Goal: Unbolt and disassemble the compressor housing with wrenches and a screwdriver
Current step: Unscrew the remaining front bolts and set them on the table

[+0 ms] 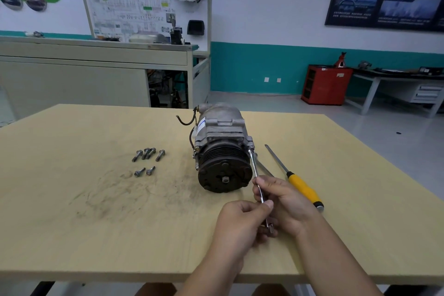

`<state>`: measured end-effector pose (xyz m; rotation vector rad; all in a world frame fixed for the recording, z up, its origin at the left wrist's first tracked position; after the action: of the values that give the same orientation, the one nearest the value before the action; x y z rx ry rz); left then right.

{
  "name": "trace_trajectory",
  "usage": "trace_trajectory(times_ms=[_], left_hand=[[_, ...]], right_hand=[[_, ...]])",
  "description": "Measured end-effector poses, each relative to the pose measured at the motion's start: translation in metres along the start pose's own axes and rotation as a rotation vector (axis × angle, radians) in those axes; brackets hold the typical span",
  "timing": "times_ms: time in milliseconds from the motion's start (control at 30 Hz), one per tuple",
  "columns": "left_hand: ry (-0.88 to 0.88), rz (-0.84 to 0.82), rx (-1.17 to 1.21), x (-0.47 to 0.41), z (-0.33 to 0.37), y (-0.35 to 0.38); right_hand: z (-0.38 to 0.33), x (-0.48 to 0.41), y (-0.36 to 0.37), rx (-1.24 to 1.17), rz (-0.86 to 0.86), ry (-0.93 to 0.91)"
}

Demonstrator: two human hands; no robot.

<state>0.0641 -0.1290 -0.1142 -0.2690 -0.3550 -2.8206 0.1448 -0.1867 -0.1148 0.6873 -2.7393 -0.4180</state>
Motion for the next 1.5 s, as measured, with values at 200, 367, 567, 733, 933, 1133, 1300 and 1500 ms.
trace_trajectory(times_ms=[200, 367, 567, 733, 933, 1133, 1300, 1500], left_hand=[[0.008, -0.024, -0.008, 0.0, 0.004, 0.009], [-0.036, -0.1, 0.108, 0.001, 0.006, 0.022], [-0.104, -0.167, 0.258, 0.006, 0.007, 0.025], [-0.076, -0.153, 0.209, 0.008, 0.009, 0.021], [-0.064, -0.104, 0.187, 0.008, 0.01, 0.01], [-0.043, -0.078, 0.203, 0.007, 0.013, 0.004], [-0.071, -0.087, 0.246, 0.008, 0.011, -0.002], [-0.168, -0.072, 0.302, 0.008, -0.006, -0.004]], right_hand=[[0.001, 0.001, -0.004, -0.042, 0.077, 0.033], [0.0, 0.002, 0.0, -0.146, -0.02, 0.078], [-0.006, 0.004, 0.007, -0.229, -0.049, 0.015], [-0.011, 0.004, 0.003, -0.152, 0.018, -0.045], [-0.015, 0.005, 0.001, -0.032, 0.101, -0.141], [-0.017, 0.007, 0.006, -0.012, 0.056, -0.169], [-0.014, 0.009, 0.015, -0.011, -0.099, -0.116], [-0.008, 0.007, 0.015, -0.027, -0.074, -0.078]])
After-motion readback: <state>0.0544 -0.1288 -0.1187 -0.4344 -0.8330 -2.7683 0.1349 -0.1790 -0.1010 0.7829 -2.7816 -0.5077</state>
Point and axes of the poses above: each hand's wrist, its own x-axis away from the middle knuckle, its own y-axis out of the palm, z = x × y, the point moved 8 cm from there along -x, towards the middle knuckle, and after that the axes turned 4 degrees about z, right-handed, at the moved point
